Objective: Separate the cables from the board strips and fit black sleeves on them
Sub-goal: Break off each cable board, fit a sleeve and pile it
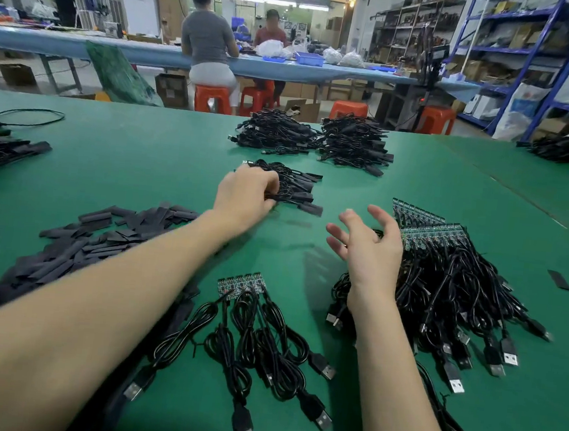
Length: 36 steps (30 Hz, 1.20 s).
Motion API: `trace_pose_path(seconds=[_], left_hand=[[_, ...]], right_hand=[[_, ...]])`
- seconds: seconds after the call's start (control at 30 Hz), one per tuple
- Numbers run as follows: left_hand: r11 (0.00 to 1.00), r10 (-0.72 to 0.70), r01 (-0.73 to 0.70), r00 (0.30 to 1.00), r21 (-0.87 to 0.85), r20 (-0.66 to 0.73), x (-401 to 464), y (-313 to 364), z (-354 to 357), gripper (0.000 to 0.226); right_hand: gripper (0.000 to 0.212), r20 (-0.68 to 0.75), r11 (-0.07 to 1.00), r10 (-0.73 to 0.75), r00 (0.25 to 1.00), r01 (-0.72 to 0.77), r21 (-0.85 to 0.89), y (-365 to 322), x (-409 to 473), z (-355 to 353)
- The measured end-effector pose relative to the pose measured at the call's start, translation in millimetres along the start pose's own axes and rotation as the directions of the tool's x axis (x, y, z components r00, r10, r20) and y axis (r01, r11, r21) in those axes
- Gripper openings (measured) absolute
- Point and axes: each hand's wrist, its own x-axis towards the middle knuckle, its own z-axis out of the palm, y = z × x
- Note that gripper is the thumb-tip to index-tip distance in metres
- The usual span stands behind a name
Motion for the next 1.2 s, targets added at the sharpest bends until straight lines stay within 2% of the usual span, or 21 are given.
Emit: trace_pose_path(seconds=[0.07, 0.13, 0.43, 0.6, 0.67, 0.73, 0.83, 0.9, 1.0, 1.1, 1.13, 1.17, 1.2], left_hand=[[0.987, 0.024, -0.039, 0.995, 0.156, 0.099, 14, -8, 8, 0.015], [0.975, 0.0, -0.04, 0.983, 0.218, 0.181, 21, -11, 19, 0.014], [0.987, -0.067, 0.043, 0.986, 0.156, 0.154, 41, -15, 43, 0.02], [0.997, -0.08, 0.076, 0.974, 0.024, 0.212, 27, -14, 43, 0.023], [0.992, -0.094, 0.108, 0.981, -0.072, 0.167, 11, -11, 39, 0.026], [0.97, -0.129, 0.147, 0.987, -0.196, 0.098, -6, -6, 31, 0.021], [0.901, -0.223, 0.221, 0.974, -0.373, 0.038, -34, 0, 14, 0.009], [0.835, -0.288, 0.262, 0.957, -0.484, 0.021, -56, 5, 4, 0.006], [0.759, -0.345, 0.278, 0.939, -0.589, -0.001, -84, 13, -2, 0.009], [0.653, -0.392, 0.323, 0.918, -0.685, 0.06, -93, 17, -6, 0.012], [0.629, -0.391, 0.334, 0.916, -0.702, 0.085, -94, 17, -7, 0.012], [0.612, -0.385, 0.338, 0.917, -0.715, 0.104, -94, 16, -9, 0.012], [0.606, -0.377, 0.34, 0.919, -0.72, 0.116, -94, 14, -10, 0.012]], right_hand=[[0.024, 0.038, 0.999, 0.007, 0.999, -0.005, -0.037, 1, 0, 0], [0.015, 0.089, 0.996, 0.016, 0.996, -0.008, -0.091, 3, -1, 1], [0.008, 0.224, 0.973, 0.061, 0.973, -0.008, -0.23, 12, -7, 8], [0.008, 0.301, 0.93, 0.1, 0.948, 0.018, -0.367, 15, -9, 7], [0.008, 0.333, 0.9, 0.12, 0.935, 0.039, -0.434, 16, -10, 8], [0.007, 0.363, 0.826, 0.125, 0.923, 0.106, -0.554, 16, -10, 9], [0.005, 0.41, 0.655, 0.176, 0.895, 0.205, -0.727, 17, -13, 11], [0.007, 0.431, 0.523, 0.261, 0.864, 0.249, -0.815, 16, -15, 15], [0.022, 0.393, 0.451, 0.427, 0.815, 0.184, -0.873, 13, -21, 23], [0.026, 0.356, 0.309, 0.425, 0.832, 0.236, -0.921, 13, -26, 31], [0.025, 0.347, 0.281, 0.407, 0.845, 0.246, -0.928, 13, -27, 31], [0.022, 0.336, 0.302, 0.413, 0.846, 0.221, -0.927, 13, -27, 30], [0.017, 0.332, 0.366, 0.442, 0.834, 0.17, -0.915, 13, -26, 28]])
